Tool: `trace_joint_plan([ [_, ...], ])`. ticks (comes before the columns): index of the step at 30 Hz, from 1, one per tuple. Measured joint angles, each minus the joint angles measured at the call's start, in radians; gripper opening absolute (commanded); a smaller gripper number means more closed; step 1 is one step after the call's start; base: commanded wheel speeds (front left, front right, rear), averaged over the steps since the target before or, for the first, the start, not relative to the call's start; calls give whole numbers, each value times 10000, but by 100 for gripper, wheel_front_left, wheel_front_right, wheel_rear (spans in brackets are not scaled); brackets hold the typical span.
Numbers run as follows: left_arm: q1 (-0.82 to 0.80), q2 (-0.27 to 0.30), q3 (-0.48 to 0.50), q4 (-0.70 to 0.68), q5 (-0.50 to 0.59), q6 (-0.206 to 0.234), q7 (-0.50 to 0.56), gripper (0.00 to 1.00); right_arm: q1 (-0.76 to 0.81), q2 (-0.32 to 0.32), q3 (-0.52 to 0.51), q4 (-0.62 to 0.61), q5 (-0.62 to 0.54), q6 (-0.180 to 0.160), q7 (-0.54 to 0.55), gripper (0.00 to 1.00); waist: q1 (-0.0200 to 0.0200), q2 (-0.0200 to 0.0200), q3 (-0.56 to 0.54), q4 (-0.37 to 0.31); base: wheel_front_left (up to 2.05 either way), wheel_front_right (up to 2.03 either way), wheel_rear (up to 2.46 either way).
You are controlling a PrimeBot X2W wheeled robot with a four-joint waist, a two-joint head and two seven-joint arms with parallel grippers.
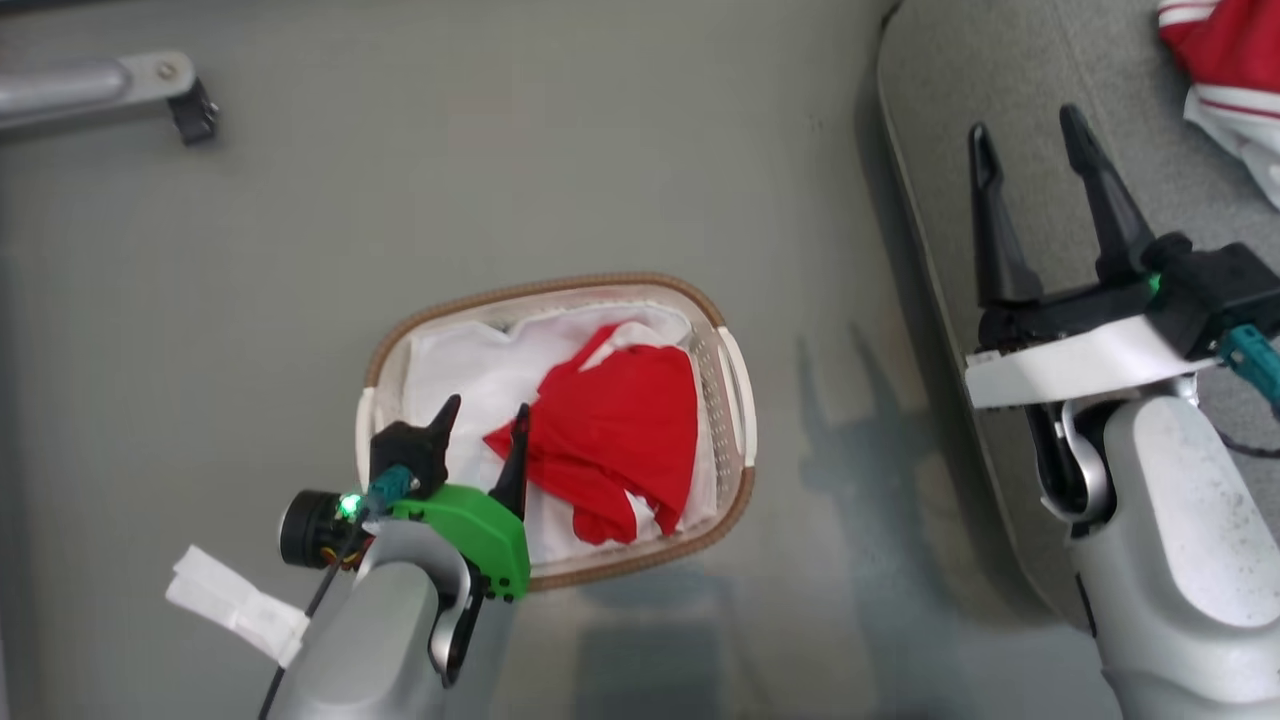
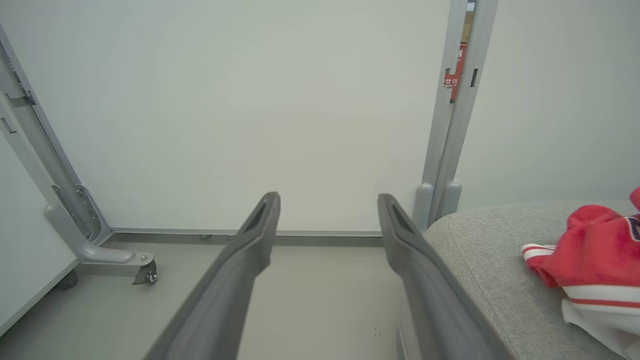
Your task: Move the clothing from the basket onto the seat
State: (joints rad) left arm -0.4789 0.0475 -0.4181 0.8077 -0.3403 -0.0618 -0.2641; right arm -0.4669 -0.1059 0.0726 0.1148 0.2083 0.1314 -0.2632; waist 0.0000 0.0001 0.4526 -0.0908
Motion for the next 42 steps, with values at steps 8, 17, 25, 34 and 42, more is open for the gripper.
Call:
trace_joint_plan([
  [8, -1853, -4, -1356, 2274, -736, -247, 182, 100, -938, 123, -159, -451, 111, 0, 0, 100, 0, 0, 1694, -489, 0, 0, 0],
  [17, -2970, -2, -2481, 3089, -1308, -353, 711, 100, -1381, 267, -232, -721, 100, 0, 0, 100, 0, 0, 3127, -838, 0, 0, 0],
  [25, -3267, -2, -2773, 3442, -2449, -445, 1499, 100, -1603, 364, -198, -788, 113, 0, 0, 100, 1, -1, 3997, -1141, 0, 0, 0],
  [34, -3857, -2, -3254, 3588, -3112, -391, 1691, 100, -1790, 453, -257, -888, 119, 0, 0, 100, 1, 0, 4584, -1399, 0, 0, 0],
  [42, -4794, 2, -3914, 3940, -2987, -253, 1501, 100, -1924, 518, -245, -913, 232, 0, 0, 100, 1, 0, 5085, -1561, 0, 0, 0],
])
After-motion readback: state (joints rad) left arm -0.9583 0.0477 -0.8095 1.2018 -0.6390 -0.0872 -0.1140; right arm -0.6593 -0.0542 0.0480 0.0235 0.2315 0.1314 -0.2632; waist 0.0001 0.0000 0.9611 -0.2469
